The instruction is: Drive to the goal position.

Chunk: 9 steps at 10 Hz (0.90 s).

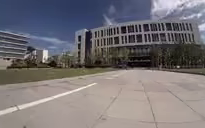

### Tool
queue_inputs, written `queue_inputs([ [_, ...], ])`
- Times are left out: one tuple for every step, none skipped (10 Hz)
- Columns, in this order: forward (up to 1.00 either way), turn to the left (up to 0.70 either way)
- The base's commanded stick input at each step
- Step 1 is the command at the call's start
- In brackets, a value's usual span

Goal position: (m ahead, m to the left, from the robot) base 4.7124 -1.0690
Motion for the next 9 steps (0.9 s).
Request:
queue_inputs([
  [0.70,-0.01],
  [0.70,-0.01],
  [0.70,-0.01],
  [0.70,-0.01],
  [0.70,-0.01],
  [0.70,-0.01],
  [0.70,-0.01],
  [0.70,-0.01],
  [0.70,-0.01],
])
